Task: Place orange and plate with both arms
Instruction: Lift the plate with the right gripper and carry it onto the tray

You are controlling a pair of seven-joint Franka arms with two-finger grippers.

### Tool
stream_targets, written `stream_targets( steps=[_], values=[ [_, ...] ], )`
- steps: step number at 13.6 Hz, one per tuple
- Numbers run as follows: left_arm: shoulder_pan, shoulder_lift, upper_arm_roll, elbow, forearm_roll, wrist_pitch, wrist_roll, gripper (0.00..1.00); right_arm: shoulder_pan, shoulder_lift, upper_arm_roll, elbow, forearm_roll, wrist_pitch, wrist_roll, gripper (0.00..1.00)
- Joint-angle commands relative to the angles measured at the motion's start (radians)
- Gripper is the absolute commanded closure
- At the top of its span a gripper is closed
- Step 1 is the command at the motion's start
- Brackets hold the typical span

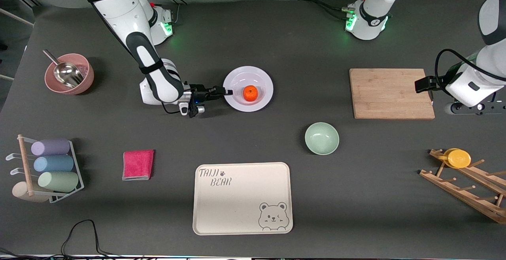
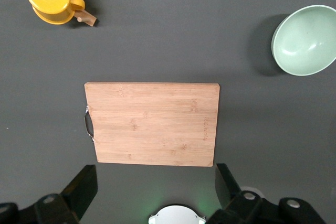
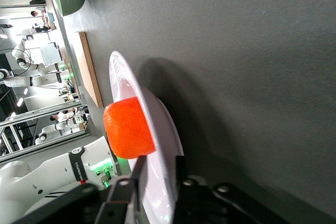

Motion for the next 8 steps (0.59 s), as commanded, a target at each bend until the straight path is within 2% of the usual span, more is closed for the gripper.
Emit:
stream_targets(
  steps=[1, 8],
  values=[
    [-0.012, -0.002, 0.007, -0.001, 0.012, 0.007, -0.008, 0.00, 0.006, -0.011, -0.003, -0.005, 0.032, 0.007, -0.019, 1.00],
    [-0.012, 0.000, 0.007, -0.001, 0.012, 0.008, -0.006, 0.00, 0.002, -0.054, -0.006, 0.015, 0.030, -0.004, -0.009, 1.00]
  ],
)
